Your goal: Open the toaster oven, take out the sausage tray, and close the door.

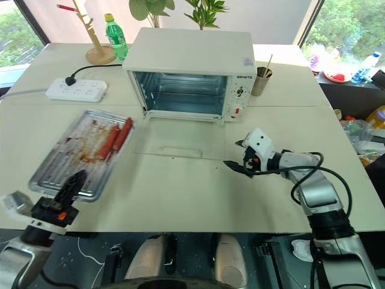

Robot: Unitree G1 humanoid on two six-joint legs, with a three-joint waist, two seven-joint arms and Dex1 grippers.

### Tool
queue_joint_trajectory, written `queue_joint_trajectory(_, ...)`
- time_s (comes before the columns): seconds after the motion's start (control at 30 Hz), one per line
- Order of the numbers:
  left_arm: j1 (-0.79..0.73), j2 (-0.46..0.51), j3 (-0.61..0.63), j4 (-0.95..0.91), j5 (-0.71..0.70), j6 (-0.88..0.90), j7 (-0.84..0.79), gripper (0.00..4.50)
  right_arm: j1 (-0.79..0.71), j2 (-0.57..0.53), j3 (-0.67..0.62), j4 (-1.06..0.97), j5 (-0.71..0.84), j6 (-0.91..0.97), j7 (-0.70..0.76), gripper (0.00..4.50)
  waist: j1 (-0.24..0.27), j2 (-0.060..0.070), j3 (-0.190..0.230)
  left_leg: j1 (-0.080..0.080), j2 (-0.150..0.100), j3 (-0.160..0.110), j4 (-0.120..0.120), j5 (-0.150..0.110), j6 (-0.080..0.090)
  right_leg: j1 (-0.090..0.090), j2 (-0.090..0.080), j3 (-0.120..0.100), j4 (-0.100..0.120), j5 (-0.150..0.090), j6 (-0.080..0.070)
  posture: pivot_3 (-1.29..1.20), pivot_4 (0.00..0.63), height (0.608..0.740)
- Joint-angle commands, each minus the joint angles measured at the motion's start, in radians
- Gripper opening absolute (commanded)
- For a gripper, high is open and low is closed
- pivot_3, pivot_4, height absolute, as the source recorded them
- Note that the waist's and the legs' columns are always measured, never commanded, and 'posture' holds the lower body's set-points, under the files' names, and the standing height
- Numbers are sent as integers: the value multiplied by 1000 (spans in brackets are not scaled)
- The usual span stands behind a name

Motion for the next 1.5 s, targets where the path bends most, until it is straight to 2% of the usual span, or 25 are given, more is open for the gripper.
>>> queue_joint_trajectory(0.03,54,-10,19,-73,-23,-52,-25,0,-41,28,10,17,4,4,-7,4102,-3,0,0,-1,0,1,0,-1,1,0,0,0,-1,0,0,0,150,717)
queue_joint_trajectory(0.27,42,29,48,-55,-23,-102,-7,0,-121,65,9,-5,41,68,2,4102,10,1,0,-1,0,1,0,-2,2,-1,1,0,-1,0,1,0,150,717)
queue_joint_trajectory(0.57,43,78,72,14,-23,-37,-56,0,-207,83,-110,-107,164,193,-70,4102,13,1,0,-1,0,0,0,-1,2,-2,2,0,0,1,0,0,150,717)
queue_joint_trajectory(0.77,23,154,79,108,-23,57,-94,0,-139,36,-96,-215,195,222,-37,4102,18,0,0,-1,0,-1,0,-1,2,-2,2,-1,0,0,0,0,150,717)
queue_joint_trajectory(0.97,-32,258,63,244,-23,190,-138,0,-72,-75,-146,-310,281,275,58,4102,14,0,0,-1,0,-1,0,-1,2,-2,1,-1,0,0,0,0,150,717)
queue_joint_trajectory(1.0,-48,282,50,265,-23,219,-149,0,-58,-101,-163,-327,305,289,79,4102,14,0,0,-2,0,-1,0,-1,2,-2,1,-1,0,0,0,0,150,717)
queue_joint_trajectory(1.03,-63,304,35,282,-23,244,-158,0,-45,-123,-177,-341,327,301,96,4311,15,0,0,-2,1,-1,0,-1,2,-2,2,-1,0,0,0,0,150,717)
queue_joint_trajectory(1.13,-125,364,-32,338,-23,307,-168,0,-6,-180,-216,-381,383,337,130,4311,16,0,0,-2,1,-1,0,-2,2,-2,1,-1,0,0,0,0,150,717)
queue_joint_trajectory(1.27,-292,452,-193,448,-23,382,-168,0,51,-224,-277,-435,410,358,106,4311,17,0,0,-1,1,-2,0,-2,2,-2,1,-1,0,0,0,0,150,717)
queue_joint_trajectory(1.5,-610,494,-410,638,43,504,-221,0,173,-268,-386,-537,455,409,57,4311,15,0,0,-2,0,-1,0,-1,2,-2,1,-1,1,3,4,0,150,717)
